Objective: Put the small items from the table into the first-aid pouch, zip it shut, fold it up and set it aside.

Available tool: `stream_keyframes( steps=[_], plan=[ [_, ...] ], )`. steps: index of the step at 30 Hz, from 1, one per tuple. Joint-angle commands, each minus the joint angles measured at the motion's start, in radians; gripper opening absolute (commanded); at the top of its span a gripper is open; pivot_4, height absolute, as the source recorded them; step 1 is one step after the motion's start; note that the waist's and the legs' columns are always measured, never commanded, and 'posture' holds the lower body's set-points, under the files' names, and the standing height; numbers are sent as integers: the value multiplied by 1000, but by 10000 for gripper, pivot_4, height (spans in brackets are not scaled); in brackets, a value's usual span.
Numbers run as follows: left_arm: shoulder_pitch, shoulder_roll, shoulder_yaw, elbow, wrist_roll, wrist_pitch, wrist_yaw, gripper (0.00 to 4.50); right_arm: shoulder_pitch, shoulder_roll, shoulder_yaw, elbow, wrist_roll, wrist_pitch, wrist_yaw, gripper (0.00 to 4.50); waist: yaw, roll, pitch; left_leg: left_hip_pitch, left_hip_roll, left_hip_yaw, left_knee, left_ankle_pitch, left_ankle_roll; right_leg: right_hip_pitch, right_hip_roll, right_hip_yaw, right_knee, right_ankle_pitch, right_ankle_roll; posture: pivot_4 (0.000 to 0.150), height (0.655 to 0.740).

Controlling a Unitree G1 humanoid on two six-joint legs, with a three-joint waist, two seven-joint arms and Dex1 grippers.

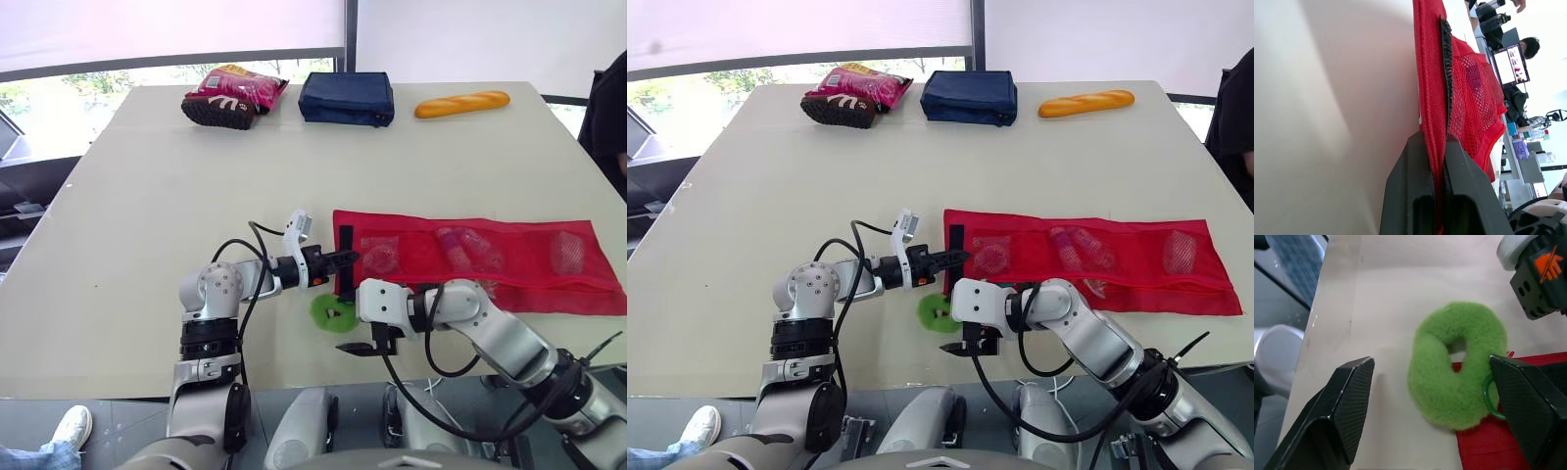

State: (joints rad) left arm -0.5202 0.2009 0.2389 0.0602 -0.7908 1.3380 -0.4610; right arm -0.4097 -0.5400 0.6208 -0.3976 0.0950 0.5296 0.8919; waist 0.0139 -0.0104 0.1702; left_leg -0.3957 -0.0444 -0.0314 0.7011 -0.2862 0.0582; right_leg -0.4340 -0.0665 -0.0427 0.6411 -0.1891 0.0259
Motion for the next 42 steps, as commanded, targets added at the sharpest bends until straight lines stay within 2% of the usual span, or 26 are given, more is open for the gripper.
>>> stream_keyframes(
  steps=[1, 2, 3, 4, 7, 11, 14, 20, 26, 31, 42],
  plan=[
    [-15, -2, 22, -19, -25, -27, -8, 0, -9, 17, 18, 35, -53, -21, -13, 29868, 0, 0, 0, 0, 0, 0, 0, 0, 0, 0, 0, 0, 0, 0, 0, 1500, 7397],
    [-17, -2, 22, -18, -25, -28, -7, 0, -11, 21, 15, 43, -65, -28, -18, 24923, 0, 0, 0, 0, 0, 0, 0, 0, 0, 0, 0, 0, 0, 0, 0, 1500, 7397],
    [-17, -2, 23, -17, -24, -29, -7, 0, -10, 22, 11, 46, -77, -30, -24, 21945, 0, 0, 0, 0, 0, 0, 0, 0, 0, 0, 0, 0, 0, 0, 0, 1500, 7397],
    [-17, -2, 23, -16, -24, -30, -7, 0, -8, 18, 8, 48, -87, -35, -25, 15580, 0, 0, 0, 0, 0, 0, 0, 0, 0, 0, 0, 0, 0, 0, 0, 1500, 7397],
    [-16, 0, 21, -16, -23, -33, -8, 0, 1, 11, 0, 48, -101, -51, -22, 919, 0, 0, 0, 0, 0, 0, 0, 0, 0, 0, 0, 0, 0, 0, 0, 1500, 7397],
    [-17, 0, 19, -10, -21, -39, -9, 0, 12, 2, -24, 41, -111, -75, -22, 399, 0, 0, 0, 0, 0, 0, 0, 0, -1, 0, 0, 0, 0, 0, 0, 1500, 7397],
    [-17, 3, 16, -8, -19, -44, -11, 0, 22, 21, -79, 8, -57, -60, -26, 399, 1, 0, 0, 0, 0, 0, 0, 0, -1, 0, 0, 0, 0, 0, 0, 1500, 7397],
    [-3, 35, 9, -17, -12, -58, -30, 0, 91, 98, -340, -170, 254, 141, -44, 399, 0, 0, 0, 0, 0, -1, -1, 0, -1, 0, 0, 0, 0, 0, 0, 1500, 7397],
    [28, 105, -25, -39, -3, -82, -98, 0, 242, 96, -666, -291, 588, 335, -116, 399, 2, 0, 1, -1, 0, -1, -1, 0, 0, 0, -1, 0, -1, 0, 0, 1500, 7397],
    [46, 170, -69, -41, 16, -119, -163, 0, 334, 131, -850, -289, 729, 362, -253, 399, 1, 0, 1, -1, 0, -1, -2, 0, 0, 0, -2, 0, 0, 0, 0, 1500, 7397],
    [66, 273, -140, -43, 19, -186, -308, 0, 483, 191, -986, -280, 846, 304, -467, 399, 0, 1, 1, -1, 0, 0, -4, 0, 0, -2, -2, 0, -1, 0, 0, 1500, 7397]
  ],
)
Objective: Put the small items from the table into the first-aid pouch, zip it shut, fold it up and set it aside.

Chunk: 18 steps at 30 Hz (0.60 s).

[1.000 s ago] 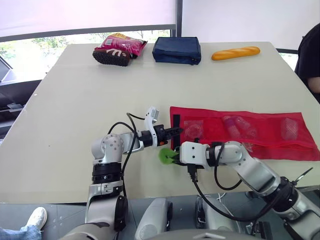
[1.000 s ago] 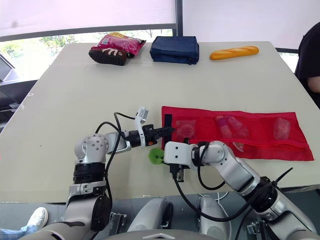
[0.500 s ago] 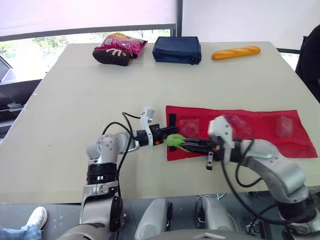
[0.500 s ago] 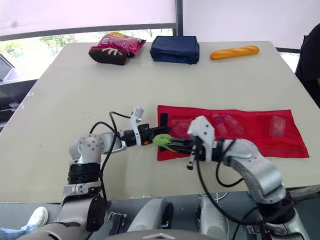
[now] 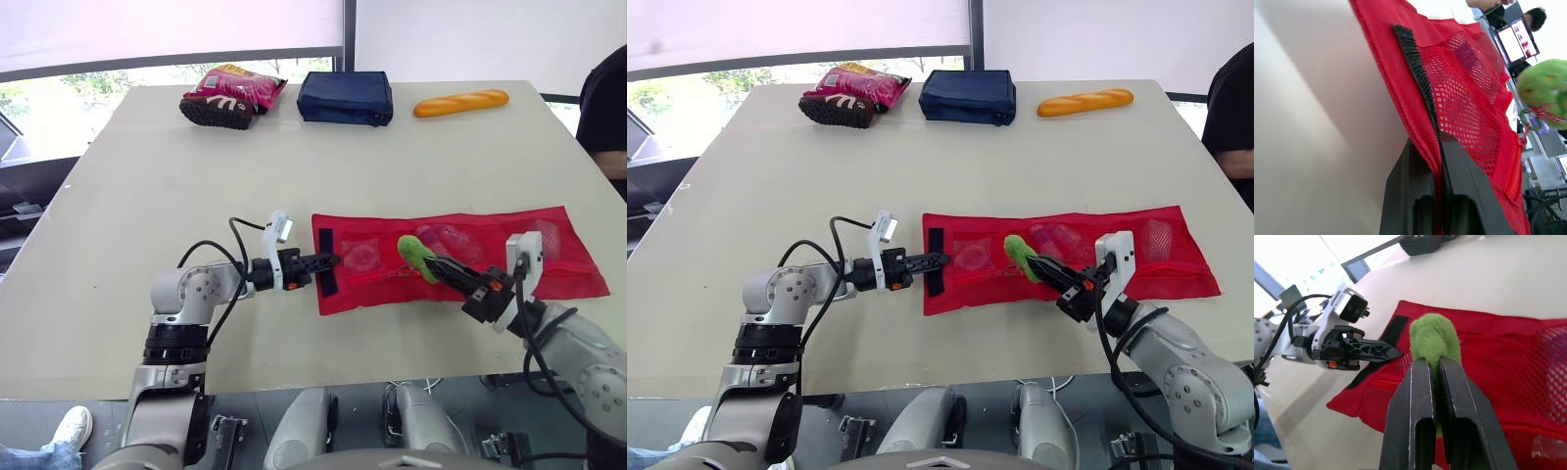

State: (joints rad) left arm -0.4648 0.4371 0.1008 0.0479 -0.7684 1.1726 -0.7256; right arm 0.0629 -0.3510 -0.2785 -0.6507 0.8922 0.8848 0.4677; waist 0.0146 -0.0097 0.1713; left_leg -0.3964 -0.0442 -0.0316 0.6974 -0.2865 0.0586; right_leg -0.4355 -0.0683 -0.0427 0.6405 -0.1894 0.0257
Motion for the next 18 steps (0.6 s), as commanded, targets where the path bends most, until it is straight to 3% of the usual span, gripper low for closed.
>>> stream_keyframes(
  steps=[1, 7, 18],
  plan=[
    [15, 54, -9, -28, 2, -30, -64, 0, 22, 2, -116, -19, 69, -60, -54, 399, 0, 0, 0, 0, 0, 0, 0, 0, 0, 0, 0, 0, 0, 0, 0, 1500, 7397],
    [22, 130, -40, 3, 37, -90, -142, 0, 128, -65, -267, 36, 122, -99, -42, 399, 0, 0, 0, 0, 0, 0, -1, -1, 2, 0, 0, 0, 0, 0, 0, 1500, 7397],
    [36, 268, -69, 74, 91, -183, -301, 0, 230, -220, -587, 361, -26, -268, -70, 399, 0, 1, 1, 1, 1, 2, -2, -3, 5, 0, 0, 0, -1, -4, 1, 1500, 7397]
  ],
)
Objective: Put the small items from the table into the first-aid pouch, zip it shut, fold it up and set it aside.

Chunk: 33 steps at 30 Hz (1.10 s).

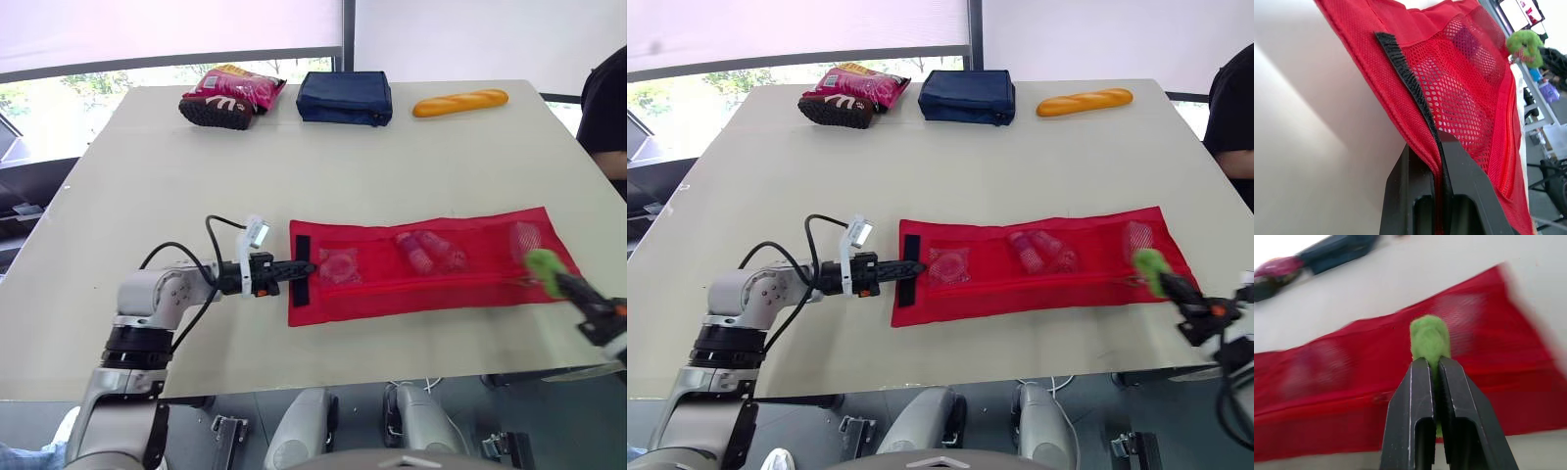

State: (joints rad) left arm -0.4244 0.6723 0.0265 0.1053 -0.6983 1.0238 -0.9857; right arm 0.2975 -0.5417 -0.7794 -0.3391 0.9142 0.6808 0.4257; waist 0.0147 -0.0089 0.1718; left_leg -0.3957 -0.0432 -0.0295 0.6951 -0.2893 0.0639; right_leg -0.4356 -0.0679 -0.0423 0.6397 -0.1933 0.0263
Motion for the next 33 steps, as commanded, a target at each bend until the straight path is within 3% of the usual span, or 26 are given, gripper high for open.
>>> stream_keyframes(
  steps=[1, 7, 19, 22, 24, 25, 26, 27, 28, 31, 33],
  plan=[
    [-8, 39, 2, 27, 27, -43, -52, 0, -9, -36, -95, 68, -62, -76, -35, 399, 0, 0, 0, 0, 0, 0, 0, 0, 0, 0, 0, 0, 0, 0, 0, 1500, 7397],
    [-45, 65, -24, 107, 81, -105, -112, 0, -45, -52, -120, 156, -157, -129, -120, 399, 0, 1, 0, 0, 1, 1, -1, 0, 0, 0, 0, 0, 0, 0, 0, 1500, 7397],
    [-108, 86, -27, 229, 153, -167, -157, 0, -1, -29, -86, 87, -180, -165, -50, 399, -1, 2, 1, 0, 1, 1, -1, 0, 0, 0, 0, 1, -1, 0, 0, 1500, 7397],
    [-120, 93, -26, 249, 166, -175, -159, 0, 8, -36, -84, 83, -147, -159, 13, 10205, -1, 2, 1, 0, 2, 1, -1, 0, 0, 0, 1, 1, -1, 1, 2, 1500, 7397],
    [-125, 97, -27, 253, 174, -179, -164, 0, 10, -38, -92, 70, -122, -153, 29, 22144, 0, 2, 1, 0, 2, 1, -1, 0, 0, 0, 1, 0, -1, 2, 3, 1500, 7397],
    [-128, 100, -26, 257, 179, -180, -165, 0, 9, -40, -96, 64, -112, -151, 37, 23716, 0, 2, 1, 0, 2, 1, -1, 0, 0, 0, 1, 0, -1, 2, 3, 1500, 7397],
    [-132, 103, -25, 261, 182, -181, -167, 0, 10, -43, -99, 60, -104, -150, 44, 30260, 0, 2, 1, 0, 2, 1, -1, 0, 0, 0, 1, 1, -1, 2, 3, 1500, 7397],
    [-134, 107, -24, 264, 186, -184, -170, 0, 11, -46, -100, 58, -102, -153, 50, 33387, 0, 2, 1, 0, 2, 2, -1, 0, 0, 0, 1, 1, -1, 2, 3, 1500, 7397],
    [-138, 114, -27, 273, 196, -193, -174, 0, 14, -49, -94, 49, -102, -159, 62, 40461, 0, 2, 1, 0, 2, 2, -1, 0, 0, 0, 1, 1, -1, 2, 3, 1500, 7397],
    [-151, 137, -35, 305, 226, -227, -199, 0, 47, -57, -44, -15, -129, -188, 127, 44415, -1, 2, 1, 0, 3, 2, -2, 0, 0, -1, 1, 1, -1, 2, 3, 1500, 7397],
    [-168, 145, -36, 339, 244, -242, -208, 0, 66, -51, -8, -69, -113, -171, 147, 44415, -2, 2, 1, 1, 3, 2, -2, 0, 0, -1, 2, 1, -1, 2, 3, 1500, 7397]
  ],
)
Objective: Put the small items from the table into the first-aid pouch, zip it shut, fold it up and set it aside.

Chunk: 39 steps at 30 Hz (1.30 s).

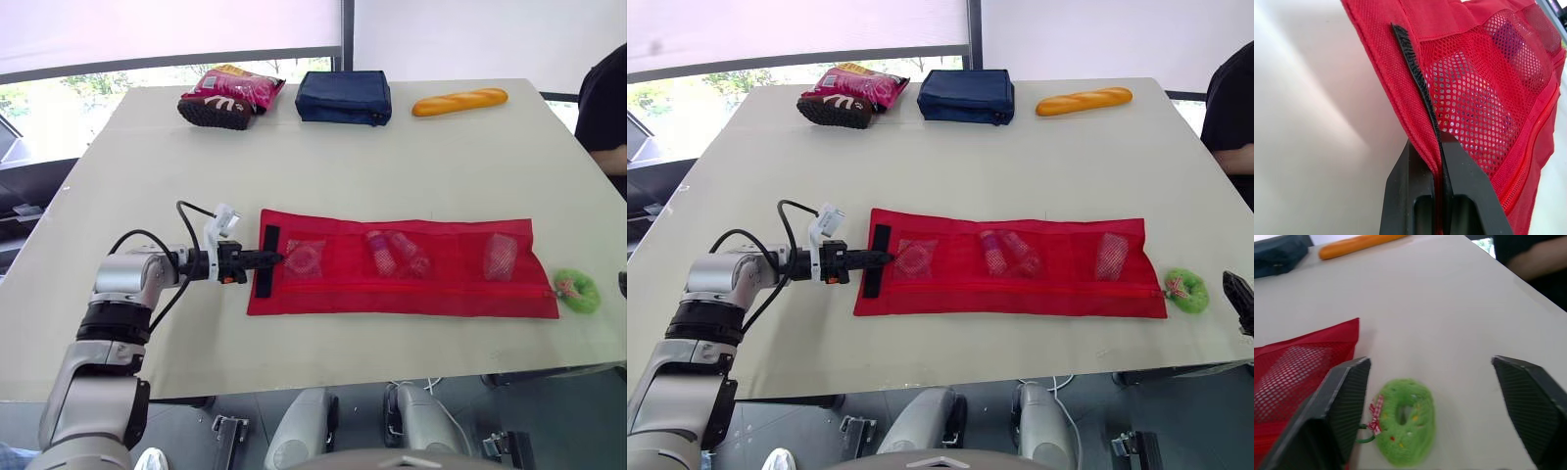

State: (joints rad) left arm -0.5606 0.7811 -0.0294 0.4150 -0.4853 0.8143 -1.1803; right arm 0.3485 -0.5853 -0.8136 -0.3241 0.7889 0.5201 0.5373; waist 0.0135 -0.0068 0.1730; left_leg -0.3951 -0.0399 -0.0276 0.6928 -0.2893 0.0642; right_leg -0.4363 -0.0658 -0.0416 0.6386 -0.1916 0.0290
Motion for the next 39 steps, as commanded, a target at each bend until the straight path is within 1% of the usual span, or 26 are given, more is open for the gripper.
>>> stream_keyframes(
  steps=[1, 7, 11, 14, 15, 17, 18, 21, 25, 29, 32, 33, 39],
  plan=[
    [-37, 40, 19, 41, 37, -38, -20, 0, 25, -2, 45, -108, 25, 3, 43, 44415, 0, 0, 0, 0, 1, 0, 0, 0, 0, 0, 1, 0, 0, 0, 0, 1500, 7397],
    [-35, 57, 33, 58, 53, -45, -31, 0, 68, 36, 125, -192, 44, 17, 51, 44415, 1, 0, 0, 0, 1, 0, 0, 0, 0, 0, 1, 0, -1, 1, -1, 1500, 7397],
    [-35, 74, 56, 82, 74, -81, -8, 13075, 96, 54, 158, -243, 72, 37, 36, 45000, 1, 0, 0, 0, 1, 0, 0, 0, 0, 0, 0, 0, -1, 2, -3, 1500, 7397],
    [-37, 91, 66, 79, 84, -112, -27, 27199, 115, 64, 179, -262, 84, 54, 16, 45000, 2, 0, 0, 0, 1, 0, 0, 0, 0, 0, 0, 0, -1, 2, -3, 1500, 7397],
    [-32, 102, 64, 71, 96, -143, -34, 30819, 124, 70, 183, -262, 90, 62, 10, 45000, 2, 0, 0, 0, 1, 0, 0, 0, 0, 0, 0, 0, -1, 2, -3, 1500, 7397],
    [-13, 131, 68, 38, 125, -244, -53, 41585, 160, 83, 196, -265, 88, 74, 3, 45000, 3, -1, 0, 0, 1, 0, 0, 0, 0, -1, -1, 0, -2, 2, -3, 1500, 7397],
    [-8, 138, 78, 22, 125, -279, -66, 44216, 175, 87, 200, -265, 85, 80, -2, 45000, 3, -1, 0, 0, 1, 0, -1, 0, 0, -1, -1, 0, -2, 2, -3, 1500, 7397],
    [3, 156, 126, -72, 73, -334, -130, 44216, 219, 107, 236, -265, 54, 81, -17, 45000, 6, -1, 0, -2, 0, 1, -4, 0, -1, -3, -3, 1, -2, 2, -4, 1500, 7397],
    [26, 165, 157, -283, -25, -292, -209, 44216, 200, 149, 275, -224, 15, 75, -78, 45000, 4, -1, 0, -4, 0, 1, -4, 0, -1, -4, -4, 0, -4, 0, -7, 1500, 7397],
    [16, 138, 155, -472, -142, -190, -212, 44216, 132, 191, 281, -168, 24, 84, -133, 45000, 2, -1, 0, -3, 0, 3, -4, 0, -1, -4, -4, 0, -5, 0, -7, 1500, 7397],
    [4, 127, 145, -579, -211, -133, -208, 44216, 84, 225, 279, -137, 69, 91, -147, 45000, 0, -1, 0, -3, 0, 3, -5, 1, -2, -4, -3, 0, -5, 1, -6, 1500, 7397],
    [-1, 124, 141, -604, -228, -119, -208, 44216, 72, 232, 279, -127, 81, 88, -142, 45000, 0, -1, 0, -2, 1, 3, -5, 3, -4, -4, -2, 0, -4, 1, -6, 1500, 7397],
    [-40, 107, 117, -716, -312, -56, -186, 44216, 6, 246, 306, -79, 143, 118, -137, 45000, 0, -1, 0, 1, 1, 3, -5, 2, -3, -2, 2, 2, -2, 2, -4, 1500, 7397]
  ],
)
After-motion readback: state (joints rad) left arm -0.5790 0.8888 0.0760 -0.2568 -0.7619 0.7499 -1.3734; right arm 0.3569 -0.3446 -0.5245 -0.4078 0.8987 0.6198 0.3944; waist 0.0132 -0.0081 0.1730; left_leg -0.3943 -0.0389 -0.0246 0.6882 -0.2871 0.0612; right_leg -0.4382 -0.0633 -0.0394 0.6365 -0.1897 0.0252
